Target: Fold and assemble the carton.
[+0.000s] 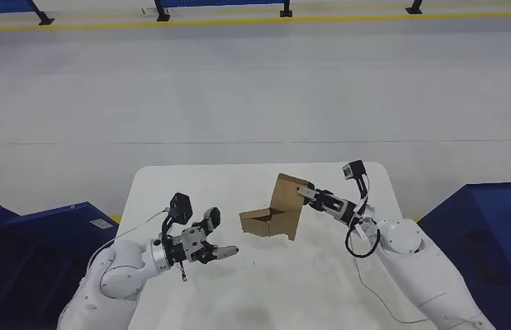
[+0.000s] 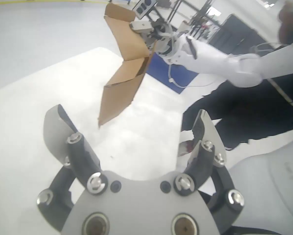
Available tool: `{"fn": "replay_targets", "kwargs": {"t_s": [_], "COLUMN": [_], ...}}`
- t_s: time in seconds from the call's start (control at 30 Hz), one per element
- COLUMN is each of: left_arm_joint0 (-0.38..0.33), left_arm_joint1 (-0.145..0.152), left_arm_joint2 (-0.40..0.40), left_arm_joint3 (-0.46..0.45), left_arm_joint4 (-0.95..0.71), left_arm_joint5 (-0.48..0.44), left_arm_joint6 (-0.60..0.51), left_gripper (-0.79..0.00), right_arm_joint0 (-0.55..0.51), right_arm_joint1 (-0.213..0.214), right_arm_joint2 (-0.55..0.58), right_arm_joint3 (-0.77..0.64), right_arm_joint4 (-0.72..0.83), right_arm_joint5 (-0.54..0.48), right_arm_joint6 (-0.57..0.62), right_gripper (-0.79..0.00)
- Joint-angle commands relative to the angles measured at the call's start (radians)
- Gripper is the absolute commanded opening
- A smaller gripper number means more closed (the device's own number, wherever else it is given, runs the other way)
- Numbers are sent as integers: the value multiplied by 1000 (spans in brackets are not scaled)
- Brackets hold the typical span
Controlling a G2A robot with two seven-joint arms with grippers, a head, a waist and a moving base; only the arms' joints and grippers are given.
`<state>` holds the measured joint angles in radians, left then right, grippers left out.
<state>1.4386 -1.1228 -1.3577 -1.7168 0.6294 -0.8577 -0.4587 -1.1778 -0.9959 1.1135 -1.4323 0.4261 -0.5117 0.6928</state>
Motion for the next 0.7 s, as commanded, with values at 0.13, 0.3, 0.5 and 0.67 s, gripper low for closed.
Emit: {"fn": "replay_targets", "kwargs": {"t_s": [0.13,0.3,0.5,0.67], "left_arm_joint0": [8,-19,-47,-51], "left_arm_joint1": [-16,-19,-17,-12], "left_arm_joint2": [89,130,156,166], "left_arm_joint3": [-33,19,48,25], "left_arm_joint4": [517,530,426,392], "left_arm_joint5": [122,69,-23,-62], "left_arm_joint6": [278,347,308,264], "left_gripper": [0,0,0,0], "right_arm_joint0": [21,48,72,84], "right_arm_joint1": [-13,-24,-34,-40], "right_arm_joint2": [-24,-39,-46,-48], "right_arm_joint3": [5,22,32,39], "right_arm_joint4": [0,-24,-46,-67], "right_arm_joint5": [21,40,56,66], "right_arm_joint6": [2,-14,-30,-39], "right_gripper": [-785,-785,-785,-785]}}
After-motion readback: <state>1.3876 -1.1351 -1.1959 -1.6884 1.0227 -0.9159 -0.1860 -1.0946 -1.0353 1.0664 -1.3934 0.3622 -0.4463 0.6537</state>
